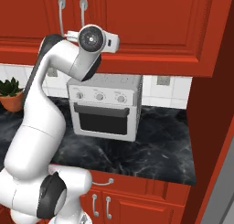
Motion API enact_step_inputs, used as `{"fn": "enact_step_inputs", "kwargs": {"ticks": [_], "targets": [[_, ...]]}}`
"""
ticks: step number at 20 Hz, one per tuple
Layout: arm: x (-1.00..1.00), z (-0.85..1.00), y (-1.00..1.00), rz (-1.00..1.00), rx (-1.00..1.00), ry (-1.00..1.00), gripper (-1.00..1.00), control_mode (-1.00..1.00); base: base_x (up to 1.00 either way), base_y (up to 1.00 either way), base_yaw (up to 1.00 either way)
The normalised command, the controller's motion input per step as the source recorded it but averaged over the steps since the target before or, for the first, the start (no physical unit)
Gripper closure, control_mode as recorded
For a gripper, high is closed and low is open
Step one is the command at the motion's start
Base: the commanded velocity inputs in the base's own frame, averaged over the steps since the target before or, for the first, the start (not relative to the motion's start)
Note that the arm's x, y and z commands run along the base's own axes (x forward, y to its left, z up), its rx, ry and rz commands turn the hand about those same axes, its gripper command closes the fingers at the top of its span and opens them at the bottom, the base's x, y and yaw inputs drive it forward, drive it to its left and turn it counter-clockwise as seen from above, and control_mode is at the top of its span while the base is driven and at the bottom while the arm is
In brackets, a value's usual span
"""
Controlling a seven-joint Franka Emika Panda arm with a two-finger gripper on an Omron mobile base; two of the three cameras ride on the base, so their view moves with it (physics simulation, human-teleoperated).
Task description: Pick the soap dispenser and sponge from the cabinet and place them on the counter.
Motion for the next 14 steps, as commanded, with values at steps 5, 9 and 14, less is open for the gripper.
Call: {"fn": "enact_step_inputs", "kwargs": {"ticks": [5,9,14], "targets": [[-0.31,0.00,-0.76,0.03,0.01,0.04,1.00,-1.00,0.00,0.00,0.00],[-0.39,0.00,-0.85,0.03,0.02,0.02,1.00,-1.00,0.00,0.00,0.00],[-0.42,0.00,-0.86,0.04,0.03,0.00,1.00,-1.00,0.00,0.00,0.00]]}}
